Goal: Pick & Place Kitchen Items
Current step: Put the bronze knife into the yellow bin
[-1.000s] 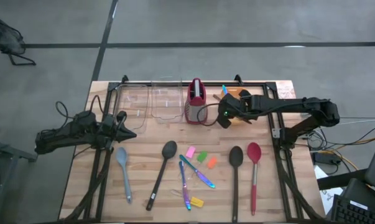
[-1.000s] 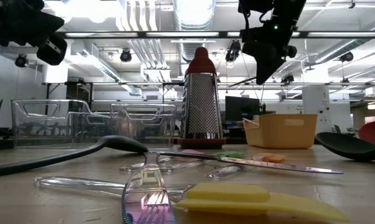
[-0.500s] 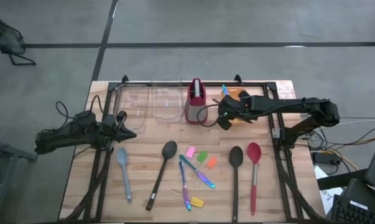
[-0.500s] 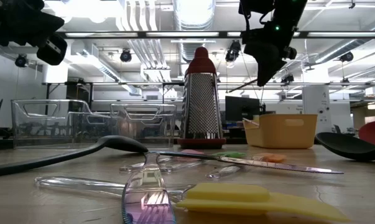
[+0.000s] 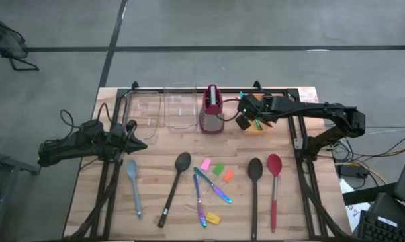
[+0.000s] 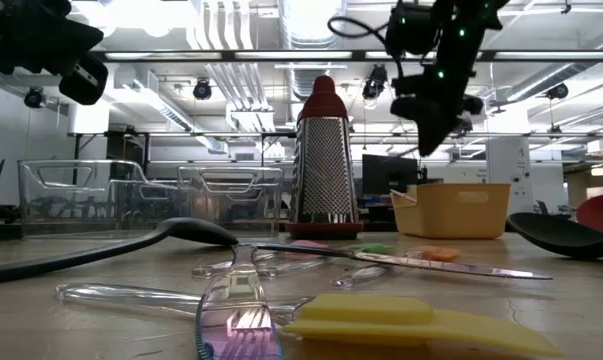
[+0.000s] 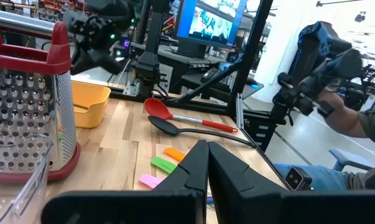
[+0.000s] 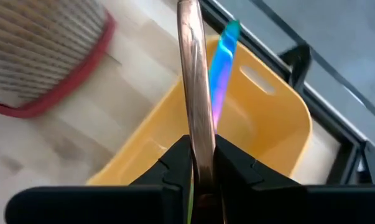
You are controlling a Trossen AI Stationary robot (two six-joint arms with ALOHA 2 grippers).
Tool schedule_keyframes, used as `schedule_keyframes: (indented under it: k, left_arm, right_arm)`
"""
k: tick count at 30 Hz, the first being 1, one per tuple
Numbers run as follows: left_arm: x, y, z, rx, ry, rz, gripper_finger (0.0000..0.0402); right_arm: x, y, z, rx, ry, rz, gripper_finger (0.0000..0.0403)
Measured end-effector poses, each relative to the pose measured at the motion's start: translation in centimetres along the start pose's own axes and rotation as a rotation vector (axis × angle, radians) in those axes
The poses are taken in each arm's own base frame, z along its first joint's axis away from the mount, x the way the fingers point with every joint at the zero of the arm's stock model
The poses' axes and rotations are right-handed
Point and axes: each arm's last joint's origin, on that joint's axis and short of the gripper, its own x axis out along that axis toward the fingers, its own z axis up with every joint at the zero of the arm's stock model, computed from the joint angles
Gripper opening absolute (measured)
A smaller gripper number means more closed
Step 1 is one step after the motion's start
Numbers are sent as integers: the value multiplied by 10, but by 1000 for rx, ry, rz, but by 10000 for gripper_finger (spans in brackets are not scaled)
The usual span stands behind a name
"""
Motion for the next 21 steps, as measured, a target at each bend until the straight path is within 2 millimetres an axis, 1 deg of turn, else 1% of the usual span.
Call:
schedule_keyframes:
  k: [5, 10, 13, 17, 21]
  left_arm:
    - [0, 0, 0, 0, 0, 0, 12]
    - [0, 0, 0, 0, 0, 0, 12]
    - [0, 0, 0, 0, 0, 0, 12]
    - [0, 0, 0, 0, 0, 0, 12]
    - [0, 0, 0, 0, 0, 0, 12]
  right_arm:
    - [24, -9, -2, 133, -8, 53, 39]
    - [45, -12, -7, 222, -87, 86, 59]
    - [56, -16, -12, 254, -123, 91, 58]
    - [67, -19, -21, 271, -135, 82, 44]
    - [72, -22, -27, 277, -136, 68, 41]
